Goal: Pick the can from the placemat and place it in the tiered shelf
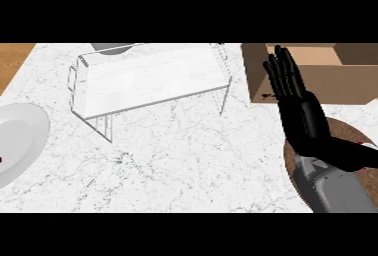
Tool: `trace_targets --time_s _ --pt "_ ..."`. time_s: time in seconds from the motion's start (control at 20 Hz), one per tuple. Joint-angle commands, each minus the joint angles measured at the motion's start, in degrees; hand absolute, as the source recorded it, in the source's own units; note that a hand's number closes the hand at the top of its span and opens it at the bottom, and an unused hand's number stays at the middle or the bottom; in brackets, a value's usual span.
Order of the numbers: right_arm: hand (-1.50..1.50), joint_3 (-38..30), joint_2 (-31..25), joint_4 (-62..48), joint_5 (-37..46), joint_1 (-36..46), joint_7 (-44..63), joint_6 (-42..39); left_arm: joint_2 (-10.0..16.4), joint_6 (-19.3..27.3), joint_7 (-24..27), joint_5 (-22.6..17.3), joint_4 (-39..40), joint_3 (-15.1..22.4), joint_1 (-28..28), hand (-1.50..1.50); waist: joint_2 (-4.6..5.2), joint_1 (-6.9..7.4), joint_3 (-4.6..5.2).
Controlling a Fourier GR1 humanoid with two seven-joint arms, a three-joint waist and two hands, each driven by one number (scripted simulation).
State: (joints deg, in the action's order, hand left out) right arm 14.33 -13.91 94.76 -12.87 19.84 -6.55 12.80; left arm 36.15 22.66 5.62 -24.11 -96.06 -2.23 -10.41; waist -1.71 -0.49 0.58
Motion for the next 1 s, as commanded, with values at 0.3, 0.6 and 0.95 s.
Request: trace_targets --time_s 0.3,0.6,0.95 --pt "1.50 -13.1 -29.9 -10.1 7.1 -8.3 -0.1 -13.0 -4.8 -4.8 -11.4 -4.2 9.0 9.0 12.5 0.00 5.63 -5.29 0.35" --pt "-1.50 -23.7 -35.3 -28.4 -9.1 -11.1 -9.8 -33.2 -9.1 -7.7 -14.2 -4.5 13.4 15.2 13.0 0.00 3.62 -2.04 -1.06" --pt "-1.50 -24.1 -49.5 -40.1 -6.0 -12.5 -24.8 -59.2 -8.8 -8.9 -16.8 -4.1 16.6 15.5 9.0 0.00 2.67 0.09 -0.87"
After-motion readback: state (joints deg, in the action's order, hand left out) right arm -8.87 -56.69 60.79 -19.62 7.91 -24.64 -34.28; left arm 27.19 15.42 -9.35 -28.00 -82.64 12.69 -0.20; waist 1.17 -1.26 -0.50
